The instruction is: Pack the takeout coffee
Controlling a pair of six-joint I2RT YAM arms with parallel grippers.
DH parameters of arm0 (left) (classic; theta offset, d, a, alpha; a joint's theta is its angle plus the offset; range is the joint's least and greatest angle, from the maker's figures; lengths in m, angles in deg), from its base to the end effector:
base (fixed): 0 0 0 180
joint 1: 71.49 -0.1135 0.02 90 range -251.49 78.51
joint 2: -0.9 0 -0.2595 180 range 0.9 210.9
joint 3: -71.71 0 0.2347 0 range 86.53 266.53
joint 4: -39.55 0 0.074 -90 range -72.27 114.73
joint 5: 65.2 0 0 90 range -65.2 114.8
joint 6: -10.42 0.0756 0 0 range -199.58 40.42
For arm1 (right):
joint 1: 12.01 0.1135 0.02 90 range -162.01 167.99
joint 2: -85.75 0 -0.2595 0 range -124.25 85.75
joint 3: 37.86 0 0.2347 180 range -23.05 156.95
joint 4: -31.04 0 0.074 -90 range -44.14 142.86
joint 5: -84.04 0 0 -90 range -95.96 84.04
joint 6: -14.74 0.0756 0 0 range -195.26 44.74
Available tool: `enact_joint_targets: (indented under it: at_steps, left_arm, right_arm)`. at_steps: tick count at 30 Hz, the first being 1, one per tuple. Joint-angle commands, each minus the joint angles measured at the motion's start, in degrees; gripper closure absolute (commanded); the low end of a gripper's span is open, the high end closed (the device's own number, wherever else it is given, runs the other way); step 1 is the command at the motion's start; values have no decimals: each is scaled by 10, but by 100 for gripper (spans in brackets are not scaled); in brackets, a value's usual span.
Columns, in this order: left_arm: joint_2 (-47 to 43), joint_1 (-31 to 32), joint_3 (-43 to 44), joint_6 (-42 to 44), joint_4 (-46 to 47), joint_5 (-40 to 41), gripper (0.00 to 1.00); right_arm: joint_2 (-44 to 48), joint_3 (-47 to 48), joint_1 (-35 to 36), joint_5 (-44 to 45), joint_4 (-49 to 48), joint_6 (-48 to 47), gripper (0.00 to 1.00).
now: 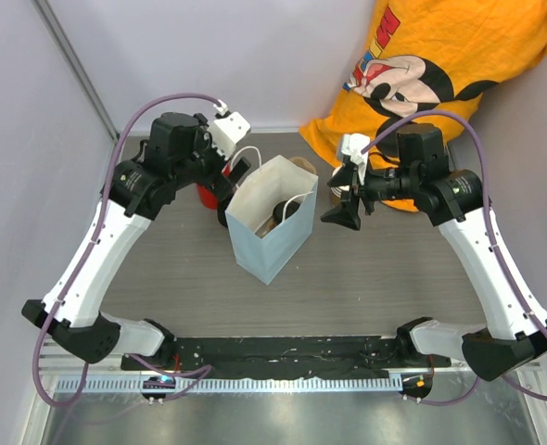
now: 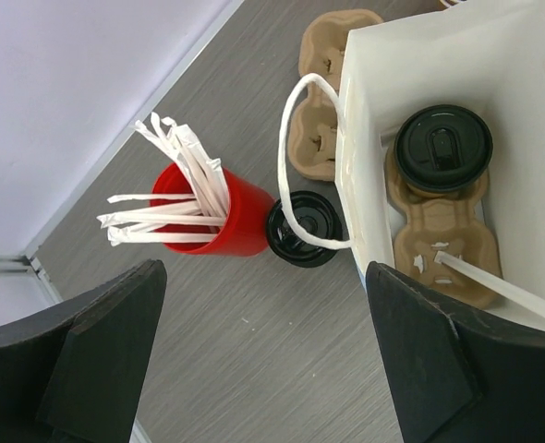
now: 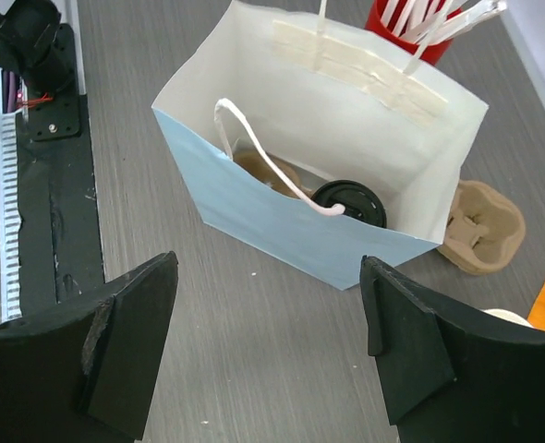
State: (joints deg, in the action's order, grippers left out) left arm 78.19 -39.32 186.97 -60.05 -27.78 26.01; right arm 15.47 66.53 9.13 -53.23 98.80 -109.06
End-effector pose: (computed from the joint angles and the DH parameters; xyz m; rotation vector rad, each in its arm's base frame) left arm 0.2364 -0.1468 0.4377 0.8975 1.8820 -0.1123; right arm 0.1955 0.1351 0.4200 -1.3251 1.5426 0.7443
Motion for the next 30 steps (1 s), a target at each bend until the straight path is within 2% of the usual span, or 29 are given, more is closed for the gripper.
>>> enact_joint_targets:
  at_steps: [1,8,11,18,24,30]
  left_arm:
    - [13,-14,28,-6,38,-40,9]
    - [40,-19,41,-12,31,-65,16]
    - [52,-20,42,-12,31,-69,24]
    - [66,-24,44,-15,33,-72,57]
    - [64,-25,43,-17,35,-76,69]
    - [65,-25,40,-19,34,-81,80]
  right_arm:
    - [3,-17,9,-29,-32,-27,17]
    - [-18,-15,31,-40,-48,-30,21]
    - [-27,-16,47,-36,-54,-30,25]
    - [-46,-14,60,-26,-68,-30,39]
    - [-45,-13,60,20,-101,-10,44]
    - [-44,-5,60,71,-116,-6,44]
